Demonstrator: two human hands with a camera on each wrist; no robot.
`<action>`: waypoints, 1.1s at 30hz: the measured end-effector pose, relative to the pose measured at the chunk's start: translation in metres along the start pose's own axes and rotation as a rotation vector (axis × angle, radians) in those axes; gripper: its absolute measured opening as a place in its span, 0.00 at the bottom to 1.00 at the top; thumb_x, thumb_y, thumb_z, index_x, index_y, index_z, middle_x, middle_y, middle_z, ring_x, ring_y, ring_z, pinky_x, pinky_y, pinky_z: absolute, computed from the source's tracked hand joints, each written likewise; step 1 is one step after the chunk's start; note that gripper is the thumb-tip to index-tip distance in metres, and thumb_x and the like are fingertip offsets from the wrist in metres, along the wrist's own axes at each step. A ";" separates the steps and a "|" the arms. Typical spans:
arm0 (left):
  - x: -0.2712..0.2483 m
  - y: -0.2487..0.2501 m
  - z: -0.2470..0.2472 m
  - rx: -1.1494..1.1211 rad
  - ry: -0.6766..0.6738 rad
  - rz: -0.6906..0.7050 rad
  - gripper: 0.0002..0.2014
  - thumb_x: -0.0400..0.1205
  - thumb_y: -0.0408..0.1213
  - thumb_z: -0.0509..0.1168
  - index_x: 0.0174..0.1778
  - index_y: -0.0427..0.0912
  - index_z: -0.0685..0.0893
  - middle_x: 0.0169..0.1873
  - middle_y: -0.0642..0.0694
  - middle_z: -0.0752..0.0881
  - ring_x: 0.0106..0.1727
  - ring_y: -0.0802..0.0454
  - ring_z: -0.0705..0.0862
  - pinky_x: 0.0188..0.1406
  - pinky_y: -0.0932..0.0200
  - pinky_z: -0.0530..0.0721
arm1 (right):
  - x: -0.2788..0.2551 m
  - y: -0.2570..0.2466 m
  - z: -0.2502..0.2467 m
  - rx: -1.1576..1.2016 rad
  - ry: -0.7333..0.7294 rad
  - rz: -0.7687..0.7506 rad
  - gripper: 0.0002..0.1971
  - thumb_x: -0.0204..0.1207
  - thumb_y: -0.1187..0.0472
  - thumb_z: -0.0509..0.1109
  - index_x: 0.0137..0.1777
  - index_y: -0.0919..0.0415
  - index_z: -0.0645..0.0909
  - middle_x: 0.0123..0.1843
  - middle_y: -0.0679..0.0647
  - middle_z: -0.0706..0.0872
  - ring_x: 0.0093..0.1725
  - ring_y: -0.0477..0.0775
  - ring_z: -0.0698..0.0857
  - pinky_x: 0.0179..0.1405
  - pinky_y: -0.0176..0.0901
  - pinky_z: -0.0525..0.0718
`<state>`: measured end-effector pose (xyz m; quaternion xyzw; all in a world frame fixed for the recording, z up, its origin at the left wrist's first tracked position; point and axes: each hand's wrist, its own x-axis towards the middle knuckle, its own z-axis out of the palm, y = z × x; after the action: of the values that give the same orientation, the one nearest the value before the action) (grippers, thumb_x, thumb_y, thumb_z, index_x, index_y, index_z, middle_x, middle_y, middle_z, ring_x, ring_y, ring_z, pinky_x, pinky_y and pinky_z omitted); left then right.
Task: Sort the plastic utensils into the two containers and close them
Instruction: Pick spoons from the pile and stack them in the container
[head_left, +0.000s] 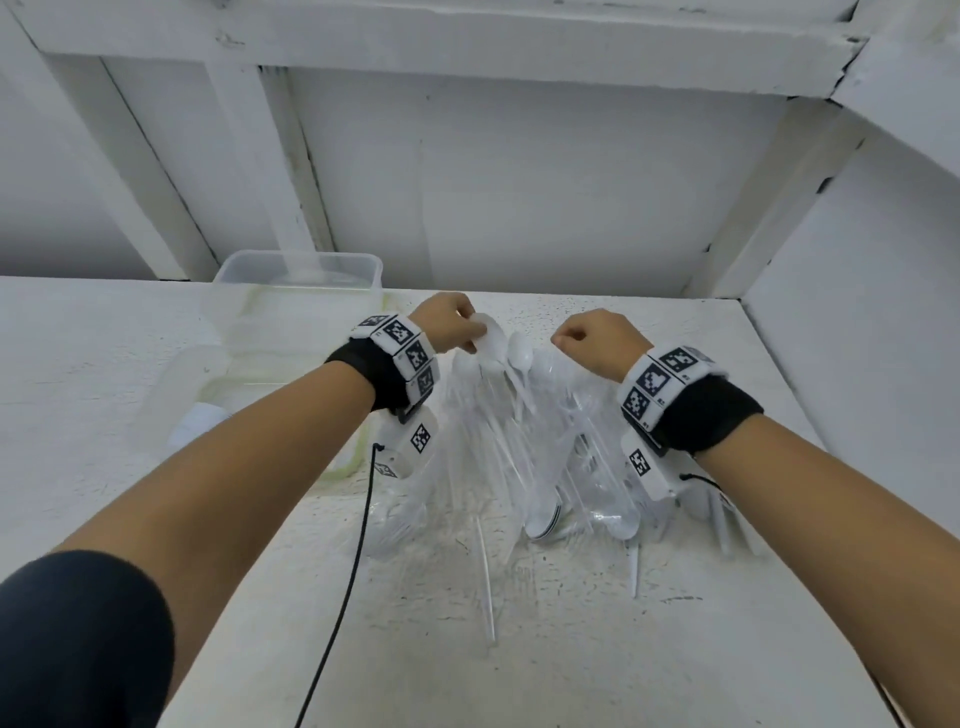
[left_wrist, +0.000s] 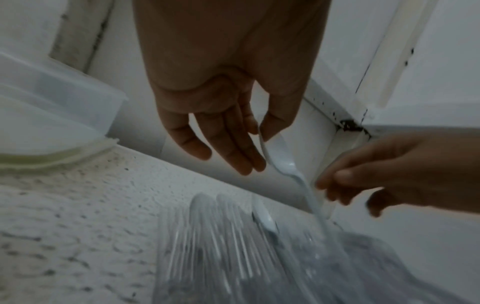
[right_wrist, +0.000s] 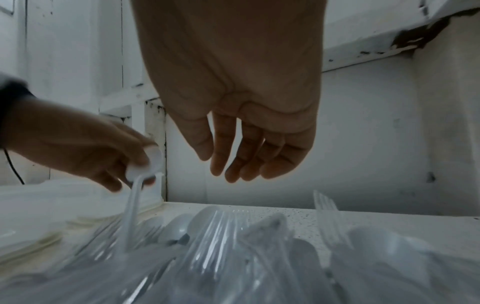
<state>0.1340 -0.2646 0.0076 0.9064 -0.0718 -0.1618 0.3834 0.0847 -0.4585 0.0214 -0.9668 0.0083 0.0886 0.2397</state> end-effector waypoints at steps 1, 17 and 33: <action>-0.004 -0.002 -0.006 -0.087 0.034 0.004 0.07 0.79 0.33 0.61 0.36 0.45 0.72 0.34 0.46 0.85 0.36 0.54 0.84 0.31 0.63 0.75 | 0.008 -0.004 0.002 -0.027 -0.004 -0.009 0.13 0.82 0.60 0.60 0.59 0.62 0.83 0.61 0.55 0.85 0.60 0.55 0.82 0.57 0.42 0.77; -0.027 -0.016 -0.032 -0.846 0.246 -0.226 0.03 0.84 0.32 0.55 0.46 0.43 0.72 0.38 0.40 0.82 0.35 0.46 0.84 0.37 0.53 0.84 | 0.064 -0.019 0.032 -0.177 -0.138 0.077 0.11 0.77 0.64 0.68 0.55 0.70 0.84 0.58 0.61 0.87 0.59 0.60 0.84 0.50 0.42 0.80; -0.011 -0.018 0.002 -0.613 0.212 -0.310 0.12 0.84 0.44 0.56 0.56 0.41 0.72 0.29 0.45 0.72 0.22 0.54 0.66 0.18 0.68 0.64 | 0.056 -0.011 0.030 0.159 0.122 0.054 0.08 0.81 0.61 0.61 0.39 0.57 0.71 0.43 0.55 0.80 0.46 0.56 0.78 0.37 0.41 0.72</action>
<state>0.1234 -0.2505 -0.0045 0.7613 0.1587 -0.1371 0.6135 0.1352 -0.4337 -0.0097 -0.9478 0.0558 0.0351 0.3120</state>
